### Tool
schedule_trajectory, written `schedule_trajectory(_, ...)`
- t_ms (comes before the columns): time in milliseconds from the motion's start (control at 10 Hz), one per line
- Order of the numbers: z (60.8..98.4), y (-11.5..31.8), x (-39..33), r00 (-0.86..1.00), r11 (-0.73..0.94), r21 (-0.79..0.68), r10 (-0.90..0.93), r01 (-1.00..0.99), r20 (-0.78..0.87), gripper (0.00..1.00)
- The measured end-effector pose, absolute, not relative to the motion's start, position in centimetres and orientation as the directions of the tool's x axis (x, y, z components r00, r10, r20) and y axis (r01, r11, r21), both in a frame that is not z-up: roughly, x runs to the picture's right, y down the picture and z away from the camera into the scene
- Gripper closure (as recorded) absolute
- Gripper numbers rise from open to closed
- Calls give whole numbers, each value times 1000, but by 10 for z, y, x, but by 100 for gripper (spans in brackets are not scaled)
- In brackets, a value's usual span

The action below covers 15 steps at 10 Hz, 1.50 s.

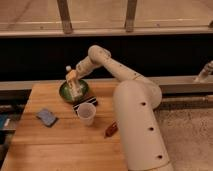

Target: Place the bottle in the ceramic bowl

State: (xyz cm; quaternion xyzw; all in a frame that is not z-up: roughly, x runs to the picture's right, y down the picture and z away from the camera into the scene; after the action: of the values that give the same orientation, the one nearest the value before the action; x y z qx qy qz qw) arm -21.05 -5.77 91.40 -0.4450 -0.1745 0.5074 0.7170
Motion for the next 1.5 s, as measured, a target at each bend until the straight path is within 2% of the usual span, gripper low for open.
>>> schedule_trajectory(200,921,-48,-216,450,72,-830,864,-553,-225,100)
schedule_trajectory(500,923,-43,-220,477,50,-843,841,-536,-254,94)
schedule_trajectory(600,923,-44,-217,475,49,-841,842,-538,-255,87)
schedule_trajectory(700,924,-44,-216,475,49,-841,842,-539,-255,75)
schedule_trajectory(900,923,-43,-218,476,50,-841,842,-538,-255,59)
schedule_trajectory(1100,925,-43,-216,474,49,-840,842,-540,-256,36)
schedule_trajectory(1200,924,-43,-217,475,49,-840,842,-540,-256,28)
schedule_trajectory(1300,924,-43,-218,476,50,-841,841,-539,-255,21)
schedule_trajectory(1500,924,-43,-217,475,50,-840,842,-540,-256,20)
